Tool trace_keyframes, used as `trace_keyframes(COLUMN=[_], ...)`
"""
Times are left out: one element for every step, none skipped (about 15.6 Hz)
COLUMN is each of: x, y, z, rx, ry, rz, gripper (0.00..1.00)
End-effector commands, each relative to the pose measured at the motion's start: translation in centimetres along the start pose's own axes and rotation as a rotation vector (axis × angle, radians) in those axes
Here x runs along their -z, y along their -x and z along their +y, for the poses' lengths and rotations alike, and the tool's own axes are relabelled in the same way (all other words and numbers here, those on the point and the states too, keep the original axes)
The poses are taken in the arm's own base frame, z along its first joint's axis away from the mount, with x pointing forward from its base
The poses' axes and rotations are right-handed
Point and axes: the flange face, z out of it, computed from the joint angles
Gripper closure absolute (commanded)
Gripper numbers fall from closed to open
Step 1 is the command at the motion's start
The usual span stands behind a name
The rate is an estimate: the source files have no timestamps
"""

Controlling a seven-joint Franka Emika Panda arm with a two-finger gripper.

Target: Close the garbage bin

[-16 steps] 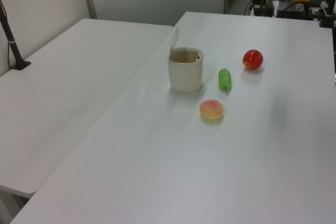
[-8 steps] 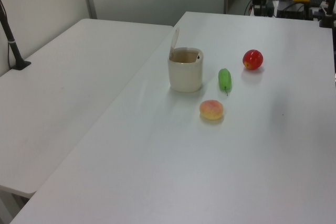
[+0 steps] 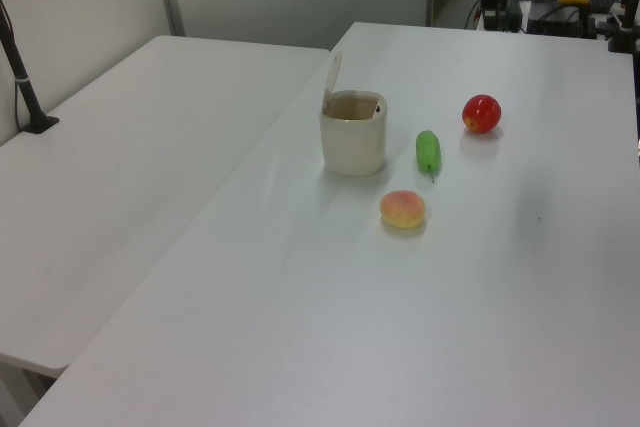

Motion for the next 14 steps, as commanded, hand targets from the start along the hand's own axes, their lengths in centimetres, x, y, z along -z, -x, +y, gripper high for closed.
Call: trace_keyframes(x=[0.16,0.16,0.14,0.14,0.16,0.18,0.09,0.09,0.10,0.10,0.09,0.09,0.04,-0.10], y=[0.61,0.61,0.62,0.63,0.60,0.58,0.54,0.54,0.53,0.53,0.54,0.53,0.52,0.41], z=[0.01,0.01,0.01,0.10,0.10,0.10,0.10,0.11,0.03,0.01,0.10,0.08,-0.01,-0.35], rx=[0.011,0.011,0.012,0.011,0.012,0.014,0.020,0.022,0.025,0.023,0.022,0.021,0.023,0.031], ry=[0.002,0.002,0.002,0.002,0.002,0.002,0.002,0.003,0.003,0.002,0.002,0.000,0.000,0.000], rz=[-0.010,-0.010,-0.011,-0.011,-0.008,-0.007,-0.008,-0.008,-0.008,-0.008,-0.008,-0.008,-0.008,-0.011], gripper=[0.00,0.00,0.00,0.00,0.00,0.02,0.10,0.25,0.44,0.64,0.79,0.92,1.00,1.00])
